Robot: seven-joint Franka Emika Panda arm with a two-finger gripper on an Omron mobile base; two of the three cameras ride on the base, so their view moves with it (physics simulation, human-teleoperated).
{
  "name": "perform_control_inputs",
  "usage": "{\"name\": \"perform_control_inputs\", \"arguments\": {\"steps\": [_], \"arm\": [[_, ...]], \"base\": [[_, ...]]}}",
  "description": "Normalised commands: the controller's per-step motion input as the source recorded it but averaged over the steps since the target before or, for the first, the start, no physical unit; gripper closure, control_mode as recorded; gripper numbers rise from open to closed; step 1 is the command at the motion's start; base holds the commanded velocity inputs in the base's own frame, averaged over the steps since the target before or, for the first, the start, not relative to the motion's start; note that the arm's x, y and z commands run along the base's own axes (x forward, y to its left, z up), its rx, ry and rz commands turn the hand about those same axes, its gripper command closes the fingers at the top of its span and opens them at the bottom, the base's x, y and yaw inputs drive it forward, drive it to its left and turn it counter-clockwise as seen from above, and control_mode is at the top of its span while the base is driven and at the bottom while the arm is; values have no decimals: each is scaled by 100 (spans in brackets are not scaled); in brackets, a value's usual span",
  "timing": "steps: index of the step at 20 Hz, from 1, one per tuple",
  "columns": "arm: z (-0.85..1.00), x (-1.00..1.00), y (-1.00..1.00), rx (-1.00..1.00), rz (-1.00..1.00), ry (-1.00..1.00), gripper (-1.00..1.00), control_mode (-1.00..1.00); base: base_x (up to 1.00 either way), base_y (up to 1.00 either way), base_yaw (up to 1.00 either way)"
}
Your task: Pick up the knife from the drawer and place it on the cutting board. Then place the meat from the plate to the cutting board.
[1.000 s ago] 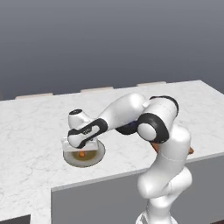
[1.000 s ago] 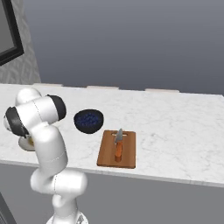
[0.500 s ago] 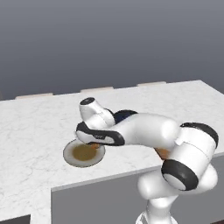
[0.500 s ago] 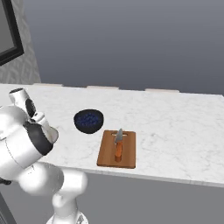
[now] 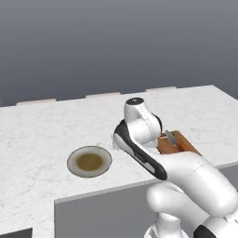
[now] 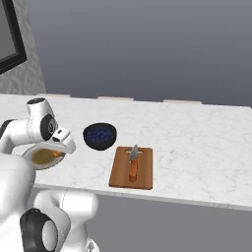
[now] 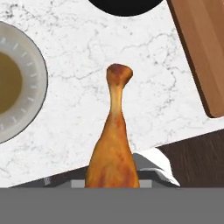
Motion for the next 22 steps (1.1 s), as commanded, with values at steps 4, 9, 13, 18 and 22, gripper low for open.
{"name": "perform_control_inputs", "arguments": {"steps": [4, 9, 13, 18, 22], "arm": [[37, -1, -100, 0, 0, 16, 100, -100], [18, 0, -100, 0, 0, 23, 100, -100], [-2, 1, -100, 1, 6, 25, 100, -100], [-27, 2, -100, 0, 44, 7, 100, -100], [-47, 0, -25, 0, 17, 3, 100, -100]], "base": [[0, 0, 0], [0, 0, 0], [0, 0, 0], [0, 0, 0], [0, 0, 0]]}}
